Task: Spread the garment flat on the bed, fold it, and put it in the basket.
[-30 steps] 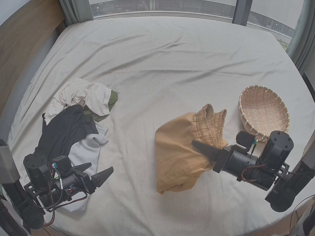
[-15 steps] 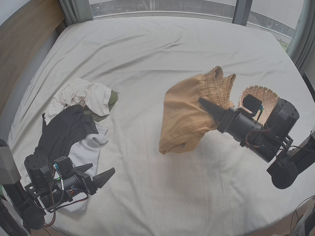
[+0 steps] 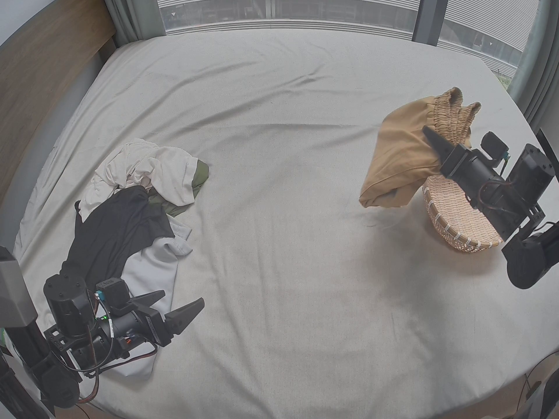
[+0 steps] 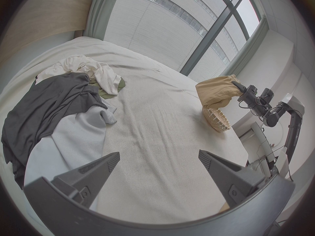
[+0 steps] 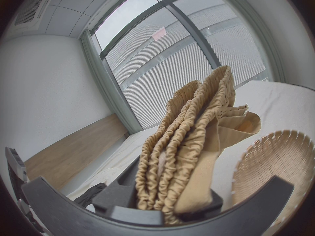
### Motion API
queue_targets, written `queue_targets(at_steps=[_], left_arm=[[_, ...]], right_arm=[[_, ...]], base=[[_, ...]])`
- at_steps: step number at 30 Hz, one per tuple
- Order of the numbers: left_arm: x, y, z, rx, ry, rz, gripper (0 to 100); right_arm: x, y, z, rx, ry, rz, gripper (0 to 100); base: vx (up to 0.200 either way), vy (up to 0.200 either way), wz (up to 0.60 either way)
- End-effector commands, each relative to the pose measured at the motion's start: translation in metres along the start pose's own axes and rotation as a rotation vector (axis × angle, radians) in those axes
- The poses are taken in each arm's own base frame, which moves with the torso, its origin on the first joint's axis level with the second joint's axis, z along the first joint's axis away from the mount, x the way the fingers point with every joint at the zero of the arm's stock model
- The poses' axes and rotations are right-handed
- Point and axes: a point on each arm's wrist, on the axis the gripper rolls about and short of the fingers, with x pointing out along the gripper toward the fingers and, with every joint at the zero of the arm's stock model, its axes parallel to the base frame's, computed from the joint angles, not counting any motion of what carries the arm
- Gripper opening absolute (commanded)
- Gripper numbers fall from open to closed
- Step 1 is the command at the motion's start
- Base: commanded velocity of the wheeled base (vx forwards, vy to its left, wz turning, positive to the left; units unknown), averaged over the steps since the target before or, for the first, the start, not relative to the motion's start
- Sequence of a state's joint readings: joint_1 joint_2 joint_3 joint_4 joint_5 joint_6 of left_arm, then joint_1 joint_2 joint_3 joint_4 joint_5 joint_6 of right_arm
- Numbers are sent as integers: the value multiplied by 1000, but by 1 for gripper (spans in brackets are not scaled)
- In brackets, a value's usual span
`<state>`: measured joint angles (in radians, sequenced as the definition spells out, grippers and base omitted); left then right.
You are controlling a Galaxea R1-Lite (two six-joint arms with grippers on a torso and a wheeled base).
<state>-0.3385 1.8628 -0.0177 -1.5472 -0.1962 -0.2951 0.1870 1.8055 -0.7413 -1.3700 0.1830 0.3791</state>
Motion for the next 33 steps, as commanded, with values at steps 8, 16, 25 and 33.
queue_targets(at_steps=[8, 16, 25, 33], left_arm=[[-2, 0, -3, -3, 17, 5, 100], [-2, 0, -3, -3, 17, 5, 100], [-2, -1, -4, -3, 22, 0, 100], [-1, -1, -5, -3, 29, -2, 100]], right_arm=[[-12, -54, 32, -100, -67, -173, 0], [-21, -68, 32, -105, -54, -226, 0], [-30, -77, 28, -104, -33, -265, 0], [-40, -89, 28, -109, -22, -316, 0]], base=[[0, 0, 0], [0, 0, 0], [0, 0, 0], [0, 0, 0]])
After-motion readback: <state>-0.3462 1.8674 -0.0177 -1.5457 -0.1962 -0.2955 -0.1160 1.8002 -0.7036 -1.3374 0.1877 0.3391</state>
